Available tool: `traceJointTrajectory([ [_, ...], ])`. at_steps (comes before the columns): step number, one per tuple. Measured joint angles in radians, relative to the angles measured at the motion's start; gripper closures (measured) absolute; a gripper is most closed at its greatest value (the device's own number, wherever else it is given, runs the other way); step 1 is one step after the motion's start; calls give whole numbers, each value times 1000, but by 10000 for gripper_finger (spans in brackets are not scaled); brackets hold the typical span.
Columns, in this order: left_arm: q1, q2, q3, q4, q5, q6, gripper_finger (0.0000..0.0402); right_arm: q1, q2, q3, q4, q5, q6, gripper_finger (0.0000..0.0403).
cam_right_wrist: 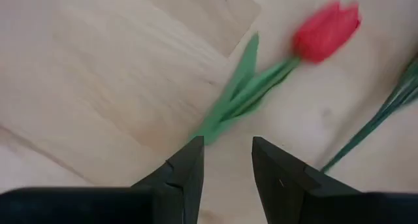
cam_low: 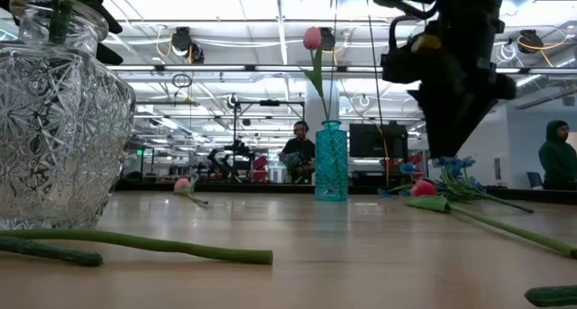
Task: Sort flowers into vase by color
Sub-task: Put the right red tulip into the transparent vase
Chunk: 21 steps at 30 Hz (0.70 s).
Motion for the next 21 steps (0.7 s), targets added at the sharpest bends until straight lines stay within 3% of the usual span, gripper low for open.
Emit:
traceJointTrajectory([
  [10, 0, 0, 0, 0, 91, 1, 188, -2, 0, -69, 163, -66, 408, 282],
  [21, 0, 0, 0, 0, 170, 109, 188, -14, 48, -133, 268, -120, 485, 282],
])
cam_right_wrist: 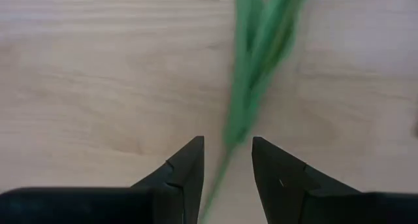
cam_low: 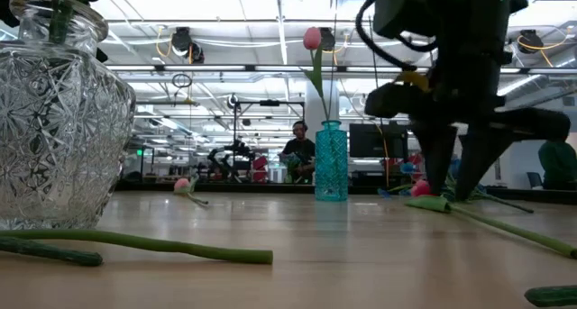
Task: Sort flowers into vase by color
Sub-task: Put the right red tulip into the transparent vase
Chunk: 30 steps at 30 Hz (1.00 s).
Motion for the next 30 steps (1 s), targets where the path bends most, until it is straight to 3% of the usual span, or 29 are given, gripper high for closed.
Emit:
traceJointTrajectory([
  [5, 0, 0, 0, -1, 3, 1, 188, -34, 81, 5, 40, -63, -38, 285],
  [8, 0, 0, 0, 1, 3, -2, 188, -42, 115, 10, 31, -93, -66, 307],
  [13, 0, 0, 0, 3, 7, -5, 188, -33, 108, 6, 44, -40, -101, 388],
  [16, 0, 0, 0, 2, 10, -6, 188, -22, 64, 1, 48, 19, -109, 394],
  [22, 0, 0, 0, 0, 10, -5, 188, 0, -135, -2, 47, 246, -113, 400],
  [25, 0, 0, 0, 9, 10, -6, 188, 56, -250, -3, 72, 343, -143, 401],
  [30, 0, 0, 0, 9, 10, -6, 188, 197, -417, -1, 157, 597, -266, 402],
])
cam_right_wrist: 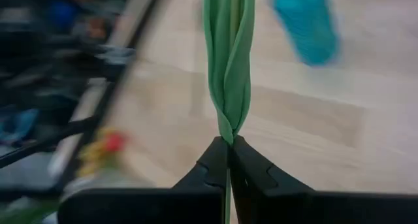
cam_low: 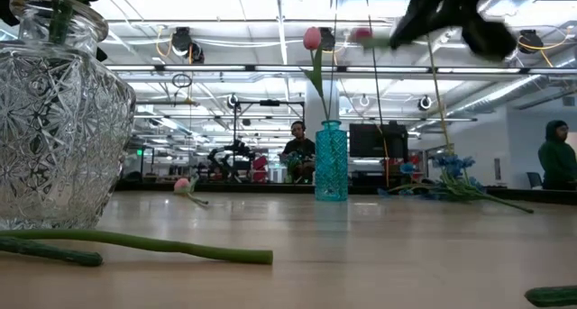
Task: Sort flowers into vase by color
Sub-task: Put the right red tulip into the transparent vase
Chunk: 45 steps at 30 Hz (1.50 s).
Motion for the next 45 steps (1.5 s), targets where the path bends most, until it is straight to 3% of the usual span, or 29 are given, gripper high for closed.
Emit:
traceJointTrajectory([
  [3, 0, 0, 0, 0, 0, 0, 188, 92, -39, 0, 126, 176, -187, 402],
  [8, 0, 0, 0, -2, -3, 1, 188, 205, -1, 0, 488, 462, -611, 402],
  [11, 0, 0, 0, -2, -15, 1, 188, 231, 59, 1, 702, 556, -869, 403],
  [13, 0, 0, 0, -2, -18, 1, 188, 233, 108, 1, 801, 560, -968, 403],
  [21, 0, 0, 0, -2, -27, 2, 188, 166, 266, 1, 1157, 326, -1144, 403],
  [26, 0, 0, 0, -2, -27, 2, 188, 88, 318, 1, 1467, 45, -1392, 403],
  [29, 0, 0, 0, -2, -27, 2, 188, 38, 329, 1, 1558, -99, -1543, 403],
  [33, 0, 0, 0, -2, -27, 2, 188, 13, 306, 1, 1545, -132, -1683, 402],
  [36, 0, 0, 0, -2, -19, 1, 188, 31, 266, 2, 1400, -162, -1781, 402],
  [40, 0, 0, 0, -2, 0, 1, 188, 53, 251, 2, 1271, -195, -1593, 402],
  [43, 0, 0, 0, -2, 0, 1, 188, 60, 260, 2, 1281, -328, -1503, 402],
  [45, 0, 0, 0, -2, 0, 1, 188, 82, 275, 3, 1275, -356, -1462, 402],
])
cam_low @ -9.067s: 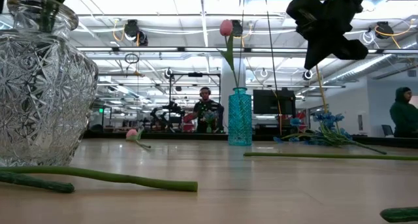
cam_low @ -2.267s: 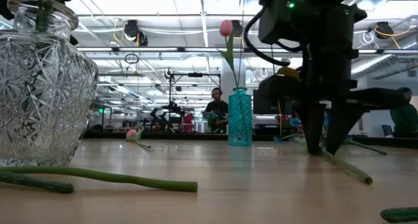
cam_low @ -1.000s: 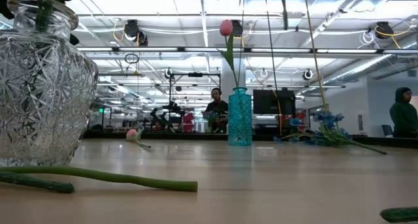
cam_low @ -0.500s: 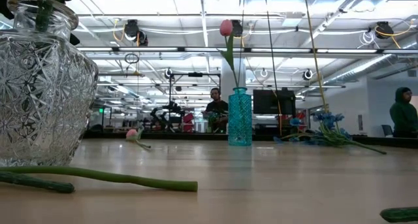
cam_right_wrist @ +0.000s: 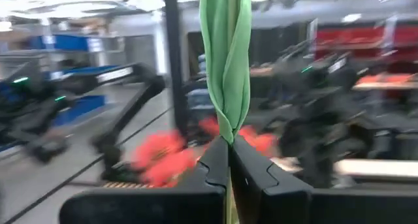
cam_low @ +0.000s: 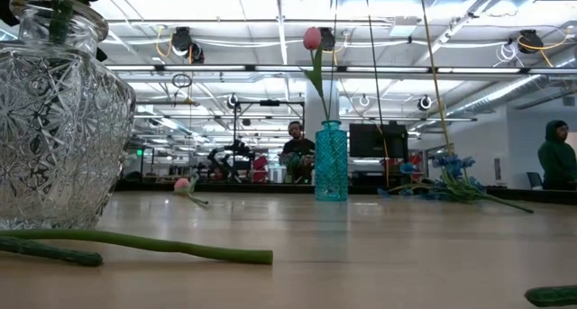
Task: Sort flowers into vase by color
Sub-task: Put the right red tulip into the transparent vase
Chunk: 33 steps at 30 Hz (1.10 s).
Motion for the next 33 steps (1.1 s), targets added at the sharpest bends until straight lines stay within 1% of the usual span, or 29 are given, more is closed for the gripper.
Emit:
traceJointTrajectory([
  [3, 0, 0, 0, -1, 0, 0, 188, 30, 27, 0, 11, -7, 9, 402],
  [5, 0, 0, 0, -1, 0, 1, 188, 46, 56, 0, 55, -4, 12, 402],
  [10, 0, 0, 0, -1, -1, 6, 188, 65, 182, 1, 269, 1, 2, 402],
  [12, 0, 0, 0, -1, -1, 6, 188, 63, 239, 19, 365, 2, -26, 402],
  [14, 0, 0, 0, 0, 0, 6, 188, 60, 296, 46, 418, 3, -49, 402],
  [19, 0, 0, 0, 0, 0, 6, 188, 38, 412, 158, 429, -2, -69, 402],
  [22, 0, 0, 0, -1, 0, 5, 188, 22, 450, 228, 455, -1, -140, 402],
  [28, 0, 0, 0, 1, 0, 2, 188, -12, 452, 329, 440, -2, -288, 402],
  [33, 0, 0, 0, 0, 4, 0, 188, -55, 452, 352, 376, -3, -278, 402],
])
